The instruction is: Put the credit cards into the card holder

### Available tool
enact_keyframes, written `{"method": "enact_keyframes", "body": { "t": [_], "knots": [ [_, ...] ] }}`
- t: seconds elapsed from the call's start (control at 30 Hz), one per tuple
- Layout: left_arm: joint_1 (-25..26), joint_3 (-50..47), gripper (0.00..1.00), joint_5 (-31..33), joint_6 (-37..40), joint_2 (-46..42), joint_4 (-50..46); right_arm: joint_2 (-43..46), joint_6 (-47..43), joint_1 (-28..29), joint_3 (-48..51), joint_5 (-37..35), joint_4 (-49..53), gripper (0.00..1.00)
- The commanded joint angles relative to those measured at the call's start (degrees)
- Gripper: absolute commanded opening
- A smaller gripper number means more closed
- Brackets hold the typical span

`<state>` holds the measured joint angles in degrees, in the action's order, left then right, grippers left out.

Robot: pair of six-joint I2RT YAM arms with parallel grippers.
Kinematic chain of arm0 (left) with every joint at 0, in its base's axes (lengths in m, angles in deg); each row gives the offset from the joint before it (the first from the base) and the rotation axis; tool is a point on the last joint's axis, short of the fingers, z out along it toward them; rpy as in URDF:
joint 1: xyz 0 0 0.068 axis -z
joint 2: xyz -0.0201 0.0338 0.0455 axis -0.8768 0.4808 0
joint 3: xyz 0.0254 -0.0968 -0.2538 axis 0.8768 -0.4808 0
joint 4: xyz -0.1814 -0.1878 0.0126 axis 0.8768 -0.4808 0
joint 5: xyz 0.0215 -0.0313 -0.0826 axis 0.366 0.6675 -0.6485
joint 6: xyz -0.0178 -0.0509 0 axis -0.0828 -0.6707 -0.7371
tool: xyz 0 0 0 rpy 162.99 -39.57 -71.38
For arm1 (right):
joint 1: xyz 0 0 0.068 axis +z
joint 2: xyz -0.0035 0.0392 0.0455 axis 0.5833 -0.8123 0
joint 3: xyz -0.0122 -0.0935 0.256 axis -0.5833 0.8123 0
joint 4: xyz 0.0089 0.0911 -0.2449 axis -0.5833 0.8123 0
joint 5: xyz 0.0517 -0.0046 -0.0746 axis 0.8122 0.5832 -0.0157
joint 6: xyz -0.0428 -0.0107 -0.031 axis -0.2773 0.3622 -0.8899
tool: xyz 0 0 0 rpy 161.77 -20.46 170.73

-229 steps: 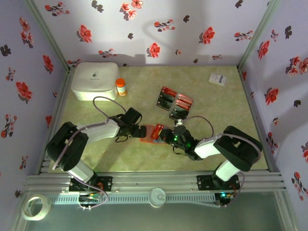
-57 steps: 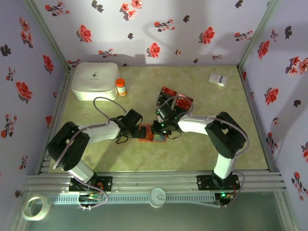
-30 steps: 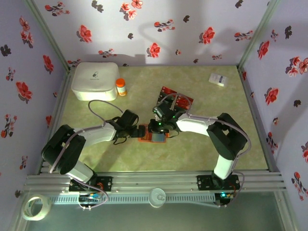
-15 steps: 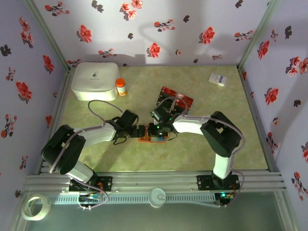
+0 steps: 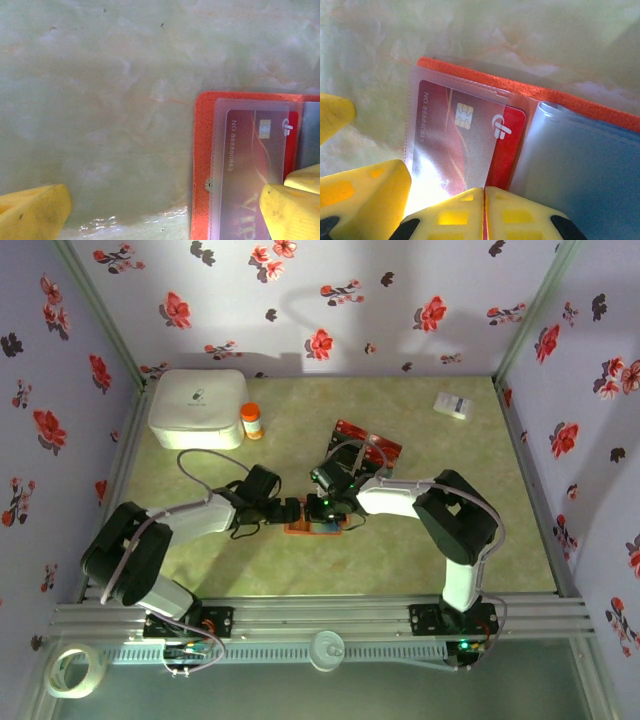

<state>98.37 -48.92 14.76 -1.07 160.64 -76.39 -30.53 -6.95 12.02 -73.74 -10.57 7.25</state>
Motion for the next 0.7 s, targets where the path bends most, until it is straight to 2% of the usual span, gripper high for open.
{"method": "enact_keyframes", "body": {
  "t": [0.0,0.33,0.67],
  "knots": [
    [-2.21,-4.15,1.0,3.42,-0.45,1.89,-6.68,-0.52,0.39,0.5,-1.23,-0.03,1.38,0.12],
    [-2.78,-5.88,1.0,4.23,-2.3,4.02,-5.95,4.28,-3.16,0.47,-3.65,-4.07,7.92,0.16],
    [-2.76,-6.67,1.0,4.3,-3.94,4.9,-5.22,3.02,-5.59,0.46,-4.67,-7.15,10.91,0.09]
  ]
}}
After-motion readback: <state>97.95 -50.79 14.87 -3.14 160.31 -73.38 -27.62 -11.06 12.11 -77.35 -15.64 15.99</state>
